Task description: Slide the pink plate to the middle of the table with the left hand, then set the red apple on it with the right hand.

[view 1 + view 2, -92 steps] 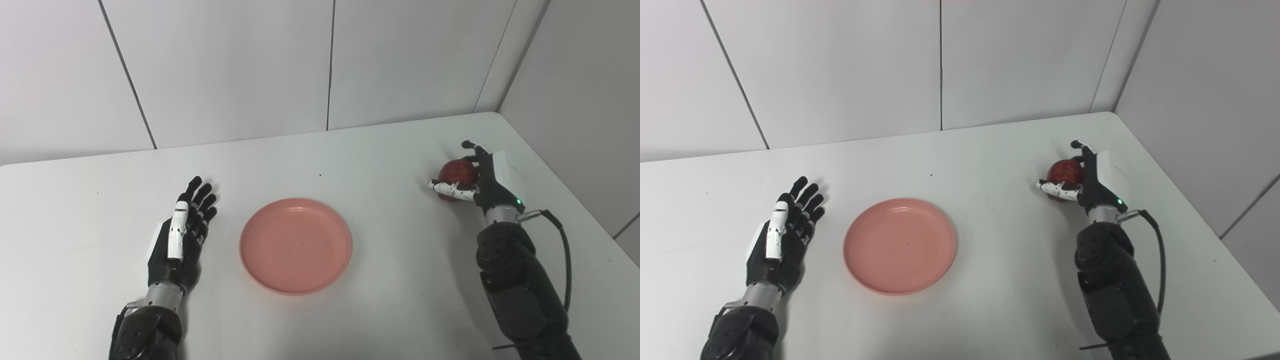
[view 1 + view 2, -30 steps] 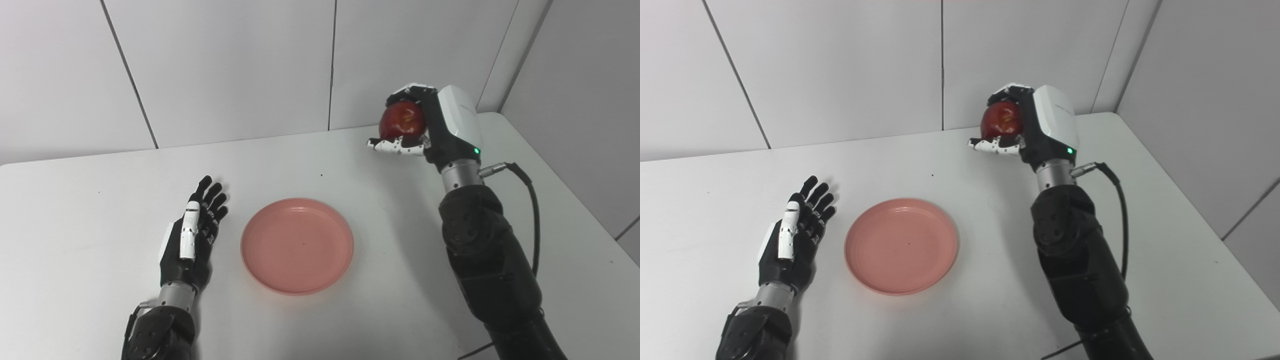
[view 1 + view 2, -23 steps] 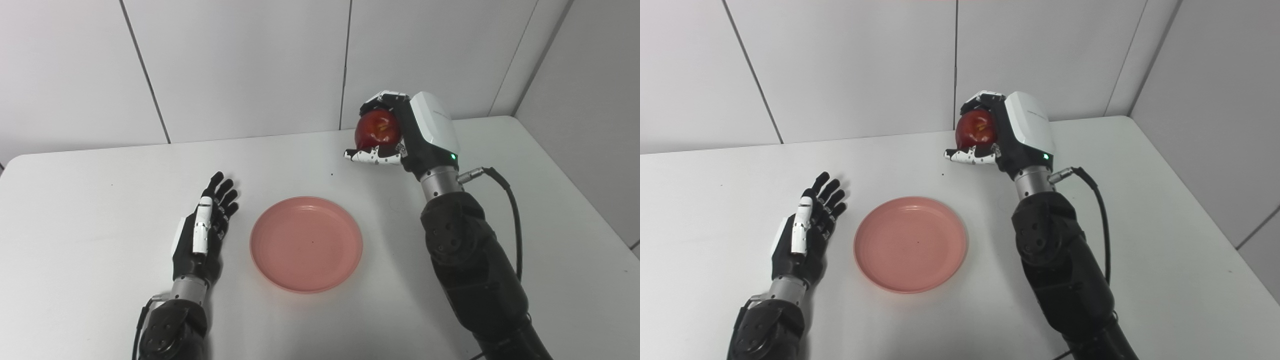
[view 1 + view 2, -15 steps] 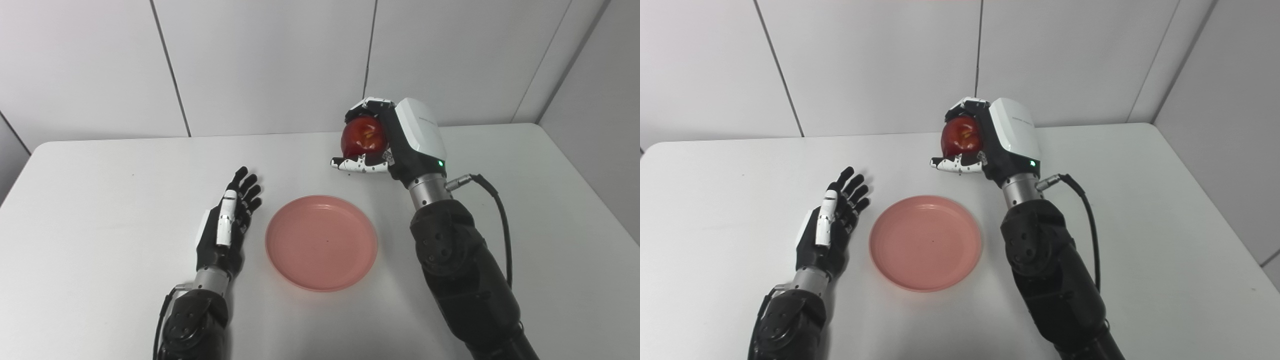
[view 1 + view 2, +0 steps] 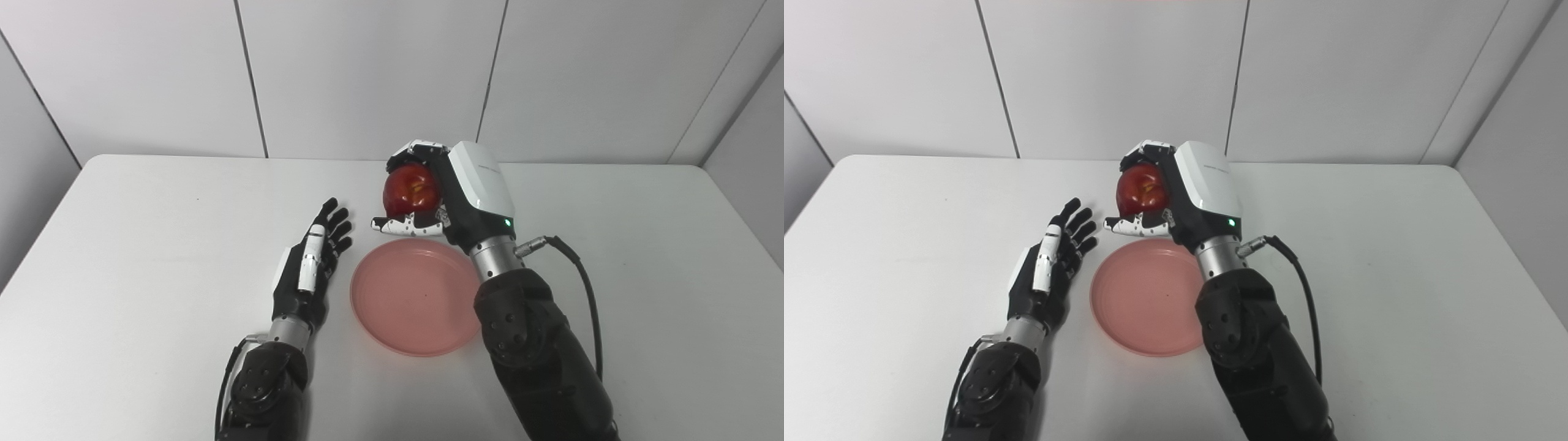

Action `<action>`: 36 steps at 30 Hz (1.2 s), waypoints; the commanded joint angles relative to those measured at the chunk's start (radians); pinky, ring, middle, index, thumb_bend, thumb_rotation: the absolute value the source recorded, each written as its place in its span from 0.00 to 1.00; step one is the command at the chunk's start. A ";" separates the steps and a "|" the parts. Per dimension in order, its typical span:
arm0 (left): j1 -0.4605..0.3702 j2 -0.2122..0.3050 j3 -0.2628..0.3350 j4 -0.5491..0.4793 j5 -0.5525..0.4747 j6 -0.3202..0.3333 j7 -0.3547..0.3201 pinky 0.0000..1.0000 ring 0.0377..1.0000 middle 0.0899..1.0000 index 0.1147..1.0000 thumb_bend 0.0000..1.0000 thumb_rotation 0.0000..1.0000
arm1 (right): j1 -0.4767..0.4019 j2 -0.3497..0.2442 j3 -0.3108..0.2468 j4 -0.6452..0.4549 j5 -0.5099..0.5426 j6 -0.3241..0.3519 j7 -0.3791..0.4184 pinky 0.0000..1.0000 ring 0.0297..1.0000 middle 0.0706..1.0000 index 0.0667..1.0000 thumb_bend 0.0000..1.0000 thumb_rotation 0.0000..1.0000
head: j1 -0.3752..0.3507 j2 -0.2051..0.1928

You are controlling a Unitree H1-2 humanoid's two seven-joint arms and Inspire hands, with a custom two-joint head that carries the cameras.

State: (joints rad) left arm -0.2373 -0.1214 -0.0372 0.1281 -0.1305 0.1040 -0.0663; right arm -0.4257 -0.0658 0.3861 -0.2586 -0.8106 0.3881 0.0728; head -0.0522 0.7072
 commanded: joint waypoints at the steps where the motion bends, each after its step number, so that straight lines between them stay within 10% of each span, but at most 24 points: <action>1: 0.005 -0.012 0.000 0.008 0.006 0.006 0.014 0.93 0.92 0.92 0.89 0.36 1.00 | -0.020 0.014 0.004 -0.014 0.002 -0.060 -0.013 0.22 0.28 0.37 0.49 0.52 0.00 | 0.005 0.002; 36: 0.003 -0.008 0.006 0.002 0.009 0.002 0.018 0.93 0.93 0.93 0.90 0.38 1.00 | 0.134 -0.029 0.038 0.090 0.011 -0.130 -0.036 0.19 0.25 0.44 0.45 0.53 0.00 | 0.014 0.015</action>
State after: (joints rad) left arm -0.2373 -0.1229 -0.0318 0.1282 -0.1252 0.0993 -0.0568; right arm -0.2705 -0.0960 0.4353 -0.1483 -0.7989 0.3125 0.0670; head -0.0383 0.7210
